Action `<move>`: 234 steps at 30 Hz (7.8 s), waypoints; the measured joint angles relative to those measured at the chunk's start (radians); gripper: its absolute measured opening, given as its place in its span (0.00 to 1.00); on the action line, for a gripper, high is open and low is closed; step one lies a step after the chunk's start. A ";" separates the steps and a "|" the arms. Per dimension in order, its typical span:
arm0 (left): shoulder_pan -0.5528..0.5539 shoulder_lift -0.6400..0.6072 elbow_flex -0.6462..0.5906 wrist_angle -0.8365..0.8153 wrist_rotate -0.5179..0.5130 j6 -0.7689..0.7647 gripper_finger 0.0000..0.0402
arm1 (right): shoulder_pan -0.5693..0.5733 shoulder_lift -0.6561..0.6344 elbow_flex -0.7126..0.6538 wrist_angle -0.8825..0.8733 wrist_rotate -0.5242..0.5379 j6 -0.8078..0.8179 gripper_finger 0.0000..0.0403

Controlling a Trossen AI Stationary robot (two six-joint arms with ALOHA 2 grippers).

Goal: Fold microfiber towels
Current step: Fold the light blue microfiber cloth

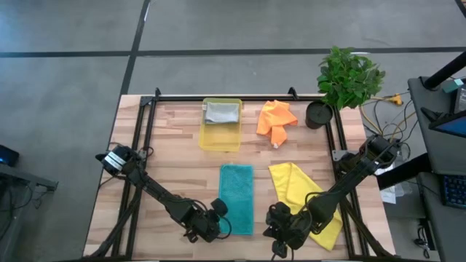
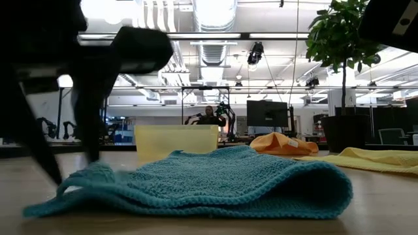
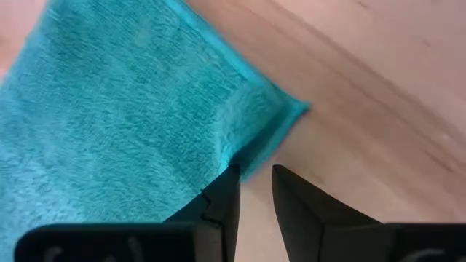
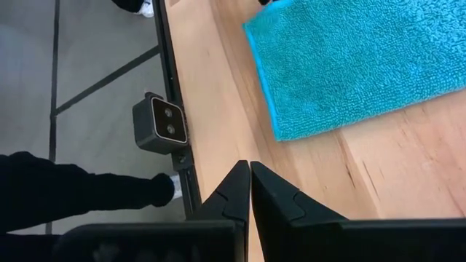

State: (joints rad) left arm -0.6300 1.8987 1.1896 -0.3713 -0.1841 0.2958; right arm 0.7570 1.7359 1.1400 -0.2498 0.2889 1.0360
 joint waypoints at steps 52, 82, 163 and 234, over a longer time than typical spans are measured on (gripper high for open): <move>0.054 0.059 -0.010 0.104 0.241 -0.002 0.00 | -0.009 0.000 -0.010 0.039 0.041 -0.059 0.02; 0.167 0.014 -0.031 0.240 0.464 -0.293 0.00 | -0.032 0.222 -0.001 0.180 0.018 -0.848 0.48; 0.162 -0.102 -0.069 0.201 0.490 -0.361 0.00 | -0.064 0.147 -0.001 0.216 -0.188 -0.515 0.02; 0.571 -0.250 -0.265 0.283 0.267 -0.069 0.00 | -0.346 -0.064 -0.302 0.081 0.074 -0.337 0.02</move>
State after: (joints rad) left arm -0.0586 1.6489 0.9249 -0.0879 0.0826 0.2269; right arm 0.4112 1.6718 0.8383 -0.1691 0.3629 0.6987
